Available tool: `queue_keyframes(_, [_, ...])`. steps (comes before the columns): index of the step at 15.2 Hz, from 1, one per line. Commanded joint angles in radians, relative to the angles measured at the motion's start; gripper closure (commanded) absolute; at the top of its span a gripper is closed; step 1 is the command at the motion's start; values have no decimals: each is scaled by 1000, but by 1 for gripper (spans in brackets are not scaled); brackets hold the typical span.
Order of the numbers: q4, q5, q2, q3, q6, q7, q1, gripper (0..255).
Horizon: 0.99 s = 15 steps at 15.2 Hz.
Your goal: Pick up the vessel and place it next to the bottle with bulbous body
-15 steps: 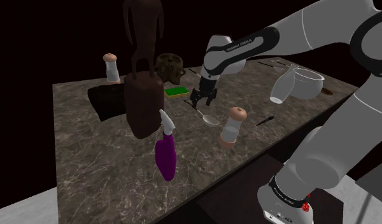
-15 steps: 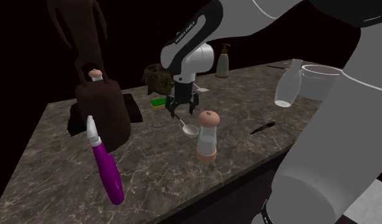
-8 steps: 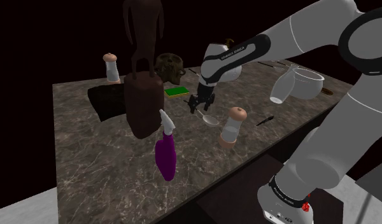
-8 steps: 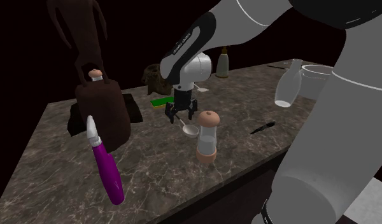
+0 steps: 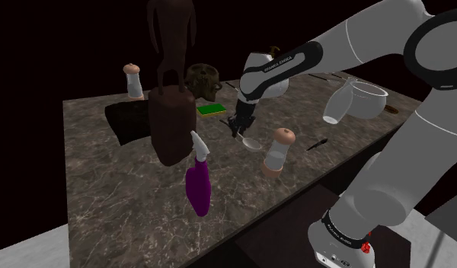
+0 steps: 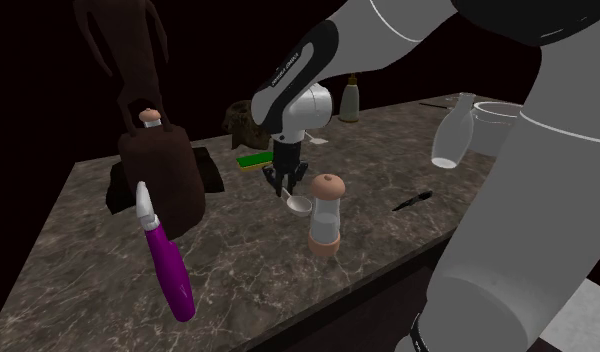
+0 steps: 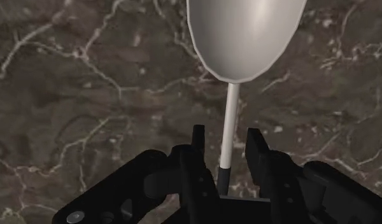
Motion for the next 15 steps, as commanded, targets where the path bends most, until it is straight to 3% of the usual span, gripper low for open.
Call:
queue_keyframes(1, [0, 0, 0, 0, 0, 0, 0, 255])
queue_keyframes(8, [0, 0, 0, 0, 0, 0, 0, 255])
queue_keyframes(15, [39, -16, -57, -1, -94, 18, -2, 255])
